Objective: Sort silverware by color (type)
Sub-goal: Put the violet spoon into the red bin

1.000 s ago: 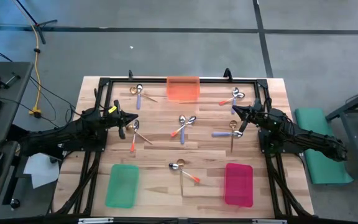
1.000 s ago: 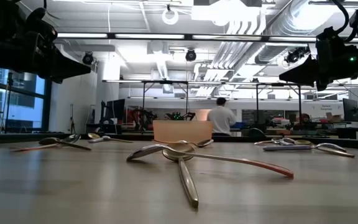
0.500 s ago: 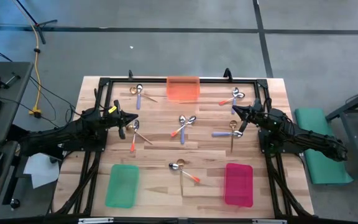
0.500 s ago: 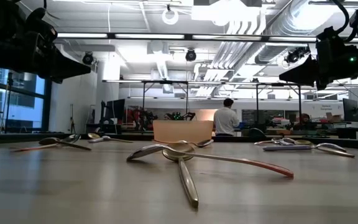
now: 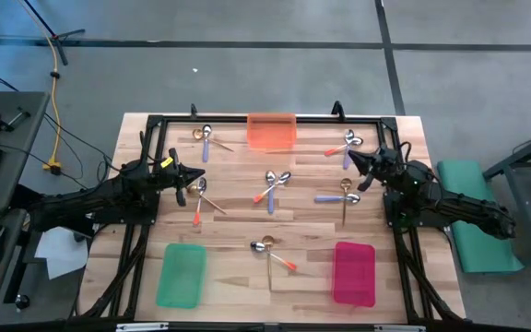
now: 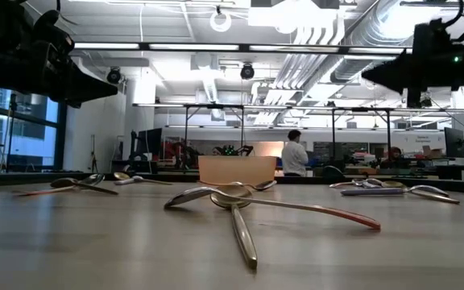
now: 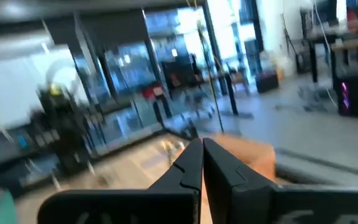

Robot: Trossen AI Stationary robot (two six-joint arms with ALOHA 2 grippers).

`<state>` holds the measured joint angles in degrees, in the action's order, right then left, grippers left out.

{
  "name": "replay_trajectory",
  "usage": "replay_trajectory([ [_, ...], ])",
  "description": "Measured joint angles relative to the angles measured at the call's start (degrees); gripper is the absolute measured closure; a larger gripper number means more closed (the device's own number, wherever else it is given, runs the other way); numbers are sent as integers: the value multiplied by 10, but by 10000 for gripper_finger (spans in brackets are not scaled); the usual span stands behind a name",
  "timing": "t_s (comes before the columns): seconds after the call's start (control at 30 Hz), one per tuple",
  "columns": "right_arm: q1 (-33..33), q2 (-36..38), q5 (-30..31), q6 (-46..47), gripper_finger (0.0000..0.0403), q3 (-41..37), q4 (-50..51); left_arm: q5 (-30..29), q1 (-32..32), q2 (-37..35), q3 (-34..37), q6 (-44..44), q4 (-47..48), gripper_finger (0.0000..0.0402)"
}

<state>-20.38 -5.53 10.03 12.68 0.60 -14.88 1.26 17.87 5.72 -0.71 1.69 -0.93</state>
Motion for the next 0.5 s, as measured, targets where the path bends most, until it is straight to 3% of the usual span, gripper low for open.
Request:
replay_trajectory([
  [0.2,3,-48,-83,-48,403,15,-59,0,0,0,0,0,0,401],
  [0.37,33,-148,-82,-45,403,64,-33,0,0,0,0,0,0,401],
  [0.5,72,-243,-36,-62,402,118,25,0,0,0,0,0,0,401],
])
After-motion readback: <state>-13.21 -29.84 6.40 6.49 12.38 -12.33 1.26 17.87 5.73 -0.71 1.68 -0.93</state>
